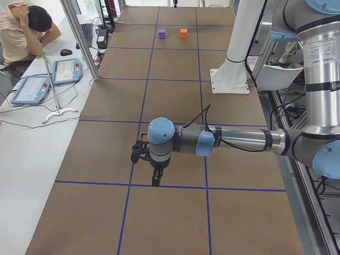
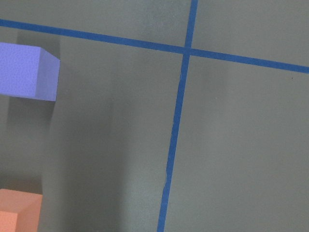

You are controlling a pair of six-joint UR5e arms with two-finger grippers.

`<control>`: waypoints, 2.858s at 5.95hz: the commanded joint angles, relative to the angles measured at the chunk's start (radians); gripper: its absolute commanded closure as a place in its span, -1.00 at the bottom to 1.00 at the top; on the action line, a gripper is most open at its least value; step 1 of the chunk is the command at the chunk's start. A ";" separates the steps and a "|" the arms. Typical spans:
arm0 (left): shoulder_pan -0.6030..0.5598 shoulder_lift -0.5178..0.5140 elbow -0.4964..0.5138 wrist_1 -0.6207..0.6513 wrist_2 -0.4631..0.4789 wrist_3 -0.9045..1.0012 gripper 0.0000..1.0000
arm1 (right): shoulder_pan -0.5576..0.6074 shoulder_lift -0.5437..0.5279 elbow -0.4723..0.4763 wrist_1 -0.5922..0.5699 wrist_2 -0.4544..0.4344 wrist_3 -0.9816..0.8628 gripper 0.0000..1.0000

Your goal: Place blue block between orange and purple blocks

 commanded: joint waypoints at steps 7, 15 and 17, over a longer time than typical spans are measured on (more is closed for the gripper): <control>0.198 -0.196 0.130 -0.434 -0.152 -0.289 -1.00 | 0.001 0.053 -0.046 0.284 0.124 0.080 -0.99; 0.678 -0.049 0.027 -0.489 0.183 -0.555 -1.00 | -0.006 0.076 -0.048 0.286 0.127 0.124 -1.00; 0.710 -0.058 0.039 -0.480 0.234 -0.596 -1.00 | -0.006 0.076 -0.049 0.286 0.127 0.121 -1.00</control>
